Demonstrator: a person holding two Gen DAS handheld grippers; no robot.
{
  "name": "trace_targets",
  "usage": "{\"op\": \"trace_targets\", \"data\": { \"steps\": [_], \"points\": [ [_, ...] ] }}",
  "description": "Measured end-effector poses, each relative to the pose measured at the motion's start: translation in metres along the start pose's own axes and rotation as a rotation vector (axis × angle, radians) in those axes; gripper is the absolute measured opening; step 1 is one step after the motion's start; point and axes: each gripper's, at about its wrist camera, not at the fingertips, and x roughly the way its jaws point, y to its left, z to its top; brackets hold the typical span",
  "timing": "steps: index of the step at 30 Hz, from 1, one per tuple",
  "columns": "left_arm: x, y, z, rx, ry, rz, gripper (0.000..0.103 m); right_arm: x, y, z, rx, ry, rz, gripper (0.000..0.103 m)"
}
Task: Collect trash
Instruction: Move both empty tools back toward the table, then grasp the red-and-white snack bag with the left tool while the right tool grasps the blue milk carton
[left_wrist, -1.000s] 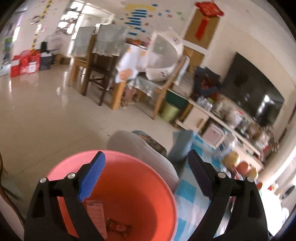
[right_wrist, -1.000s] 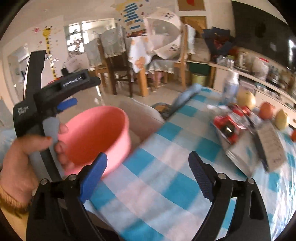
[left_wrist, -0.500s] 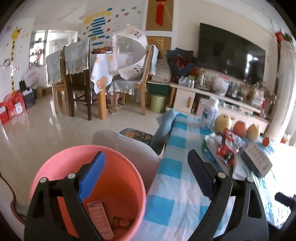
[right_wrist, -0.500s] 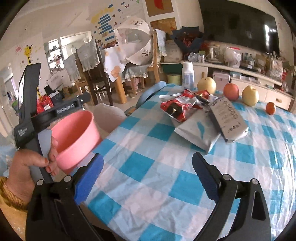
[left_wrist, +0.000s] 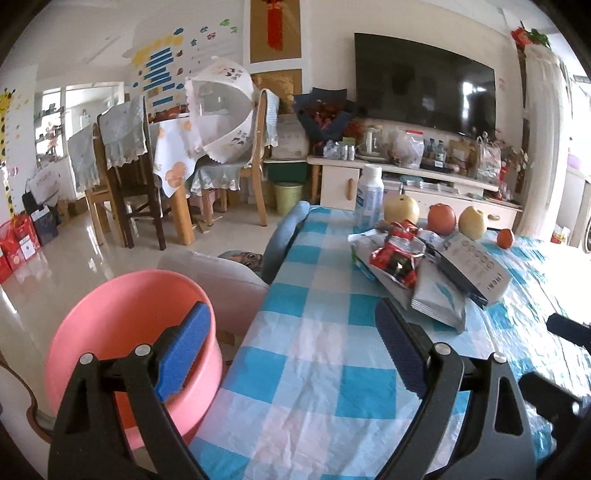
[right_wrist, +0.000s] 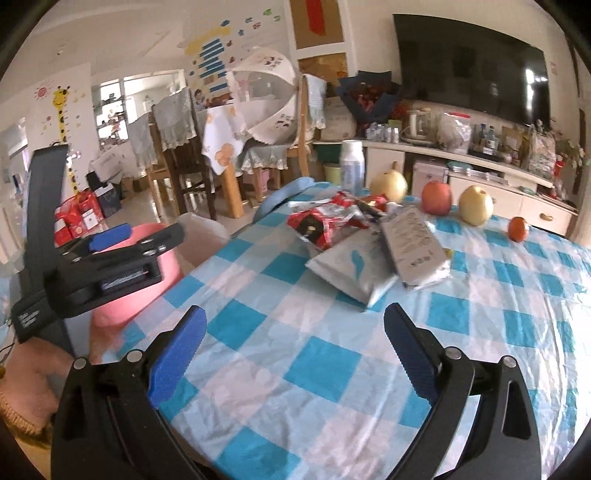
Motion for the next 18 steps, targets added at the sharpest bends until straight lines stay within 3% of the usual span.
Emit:
{"op": "trace_targets", "data": {
  "steps": [18],
  "points": [
    [0.007, -0.077, -0.007, 0.196, 0.060, -0.062, 0.091, -0.005, -0.080, 0.007, 0.150, 0.019, -0.005, 0.096]
  ]
}}
